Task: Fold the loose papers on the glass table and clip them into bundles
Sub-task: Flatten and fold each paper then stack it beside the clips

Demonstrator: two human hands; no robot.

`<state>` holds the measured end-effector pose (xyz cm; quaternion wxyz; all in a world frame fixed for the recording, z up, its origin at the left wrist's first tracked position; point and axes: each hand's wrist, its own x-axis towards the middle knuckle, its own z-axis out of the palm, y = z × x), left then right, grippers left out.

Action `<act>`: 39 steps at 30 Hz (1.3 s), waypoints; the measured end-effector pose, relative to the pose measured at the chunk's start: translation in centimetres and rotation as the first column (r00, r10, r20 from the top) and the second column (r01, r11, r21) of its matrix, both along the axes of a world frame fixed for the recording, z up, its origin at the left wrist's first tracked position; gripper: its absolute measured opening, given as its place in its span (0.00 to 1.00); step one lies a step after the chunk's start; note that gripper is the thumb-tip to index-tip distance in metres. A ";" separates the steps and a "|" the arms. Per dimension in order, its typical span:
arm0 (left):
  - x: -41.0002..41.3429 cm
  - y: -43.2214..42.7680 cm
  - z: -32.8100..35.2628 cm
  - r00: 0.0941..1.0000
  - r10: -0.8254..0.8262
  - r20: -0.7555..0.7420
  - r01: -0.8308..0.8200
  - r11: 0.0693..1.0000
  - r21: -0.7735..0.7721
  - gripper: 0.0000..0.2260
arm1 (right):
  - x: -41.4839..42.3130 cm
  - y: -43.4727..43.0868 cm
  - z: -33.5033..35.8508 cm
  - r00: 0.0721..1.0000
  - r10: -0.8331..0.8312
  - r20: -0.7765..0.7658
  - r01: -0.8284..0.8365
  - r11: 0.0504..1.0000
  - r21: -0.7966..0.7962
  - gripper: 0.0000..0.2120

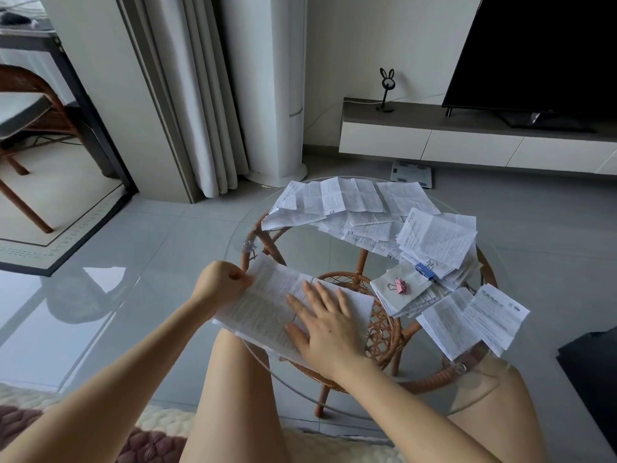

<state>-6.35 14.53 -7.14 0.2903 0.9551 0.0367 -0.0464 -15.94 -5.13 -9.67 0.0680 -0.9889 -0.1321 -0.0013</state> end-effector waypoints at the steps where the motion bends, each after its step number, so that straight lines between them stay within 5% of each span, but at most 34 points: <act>1: 0.0 0.0 -0.1 1.000 -0.005 0.010 0.005 1.000 0.014 0.15 | -0.3 -0.2 0.1 1.000 -0.024 -0.013 0.024 1.000 -0.014 0.33; 20: 0.4 -4.2 0.3 0.930 -0.168 0.326 0.123 0.980 0.154 0.08 | -5.8 -3.4 1.6 0.996 -0.077 -0.039 0.075 0.996 -0.056 0.26; 25: 0.7 -2.4 -0.2 0.986 0.009 0.166 -0.023 0.996 0.087 0.07 | -5.5 -3.7 1.5 0.996 -0.077 -0.041 0.075 0.996 -0.054 0.27; 33: 0.8 0.5 0.3 0.993 -0.011 0.115 0.023 0.994 -0.107 0.05 | -5.5 -3.9 0.8 0.997 -0.071 -0.025 0.069 0.996 -0.059 0.28; 37: 1.0 -0.6 0.1 0.975 -0.060 0.216 0.065 0.998 -0.016 0.06 | -5.8 -3.8 0.7 0.996 -0.090 0.011 0.091 0.993 -0.069 0.29; 39: 0.6 -1.4 0.0 0.931 -0.166 0.324 0.120 0.980 0.159 0.07 | -6.1 -3.6 0.8 0.995 -0.099 0.031 0.100 0.993 -0.064 0.29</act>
